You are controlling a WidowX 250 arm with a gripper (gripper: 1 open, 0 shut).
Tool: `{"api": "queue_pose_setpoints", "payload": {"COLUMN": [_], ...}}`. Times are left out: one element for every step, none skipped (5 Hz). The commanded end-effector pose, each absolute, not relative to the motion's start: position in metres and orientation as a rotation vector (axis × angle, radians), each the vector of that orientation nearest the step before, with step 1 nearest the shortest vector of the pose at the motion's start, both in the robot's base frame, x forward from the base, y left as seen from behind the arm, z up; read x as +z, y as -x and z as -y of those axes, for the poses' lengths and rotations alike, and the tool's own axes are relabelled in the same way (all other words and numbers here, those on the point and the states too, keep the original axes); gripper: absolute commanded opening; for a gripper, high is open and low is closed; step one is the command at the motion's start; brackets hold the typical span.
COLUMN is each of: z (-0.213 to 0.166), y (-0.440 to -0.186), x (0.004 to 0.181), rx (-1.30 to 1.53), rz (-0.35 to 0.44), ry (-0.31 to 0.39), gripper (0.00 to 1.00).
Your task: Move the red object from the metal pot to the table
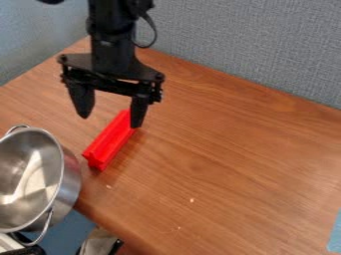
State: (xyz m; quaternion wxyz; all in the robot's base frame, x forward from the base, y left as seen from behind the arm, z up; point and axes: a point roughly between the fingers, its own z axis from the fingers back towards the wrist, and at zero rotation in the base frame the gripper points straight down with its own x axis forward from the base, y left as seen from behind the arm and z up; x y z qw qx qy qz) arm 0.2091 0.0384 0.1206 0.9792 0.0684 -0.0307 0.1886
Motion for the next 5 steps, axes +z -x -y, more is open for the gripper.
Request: {"api": "queue_pose_setpoints", "payload": {"z": [-0.042,-0.037,-0.058,-0.082,-0.075], "y": [-0.217,-0.224,-0.215,-0.199,-0.202], "x": [0.13,0.137,0.121,0.106,0.104], "rx": [0.33,0.326,0.293,0.279,0.275], "rz": [0.117,0.125,0.086,0.043,0.075], "ry": [-0.161,-0.187,-0.182,-0.182,-0.175], "gripper": [1.0,1.0,1.0,1.0,1.0]}}
